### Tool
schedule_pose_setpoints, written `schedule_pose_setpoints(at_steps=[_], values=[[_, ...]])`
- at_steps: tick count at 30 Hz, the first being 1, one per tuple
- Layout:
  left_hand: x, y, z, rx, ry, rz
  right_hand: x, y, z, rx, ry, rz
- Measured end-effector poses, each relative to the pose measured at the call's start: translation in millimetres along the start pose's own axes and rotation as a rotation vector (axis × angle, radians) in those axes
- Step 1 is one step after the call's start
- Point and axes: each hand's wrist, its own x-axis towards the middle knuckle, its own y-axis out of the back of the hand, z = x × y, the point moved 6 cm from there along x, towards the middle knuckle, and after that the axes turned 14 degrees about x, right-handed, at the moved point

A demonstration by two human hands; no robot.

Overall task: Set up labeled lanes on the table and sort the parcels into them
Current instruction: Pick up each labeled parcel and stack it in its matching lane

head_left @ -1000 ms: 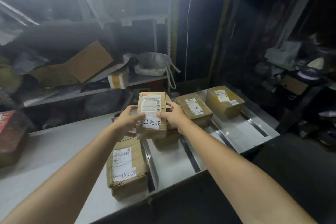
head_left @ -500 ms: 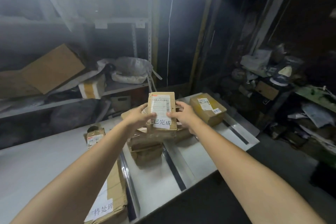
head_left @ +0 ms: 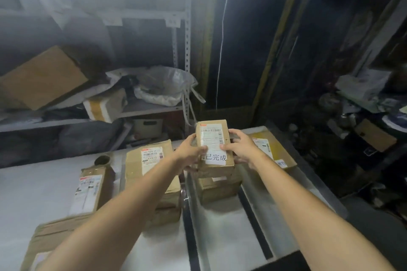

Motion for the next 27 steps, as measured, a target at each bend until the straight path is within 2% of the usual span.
schedule_pose_setpoints(at_steps=[7,14,27], values=[[73,-29,-8,-0.059,0.164,0.106,98,18,22,-0.076,-0.092,-0.176],[105,-40,-20,-0.037,0.302,0.177,150,14,54,-0.092,-0.139,-0.269],[133,-43,-13,0.045,0.321,0.171,163,32,53,-0.117,-0.173,-0.288]])
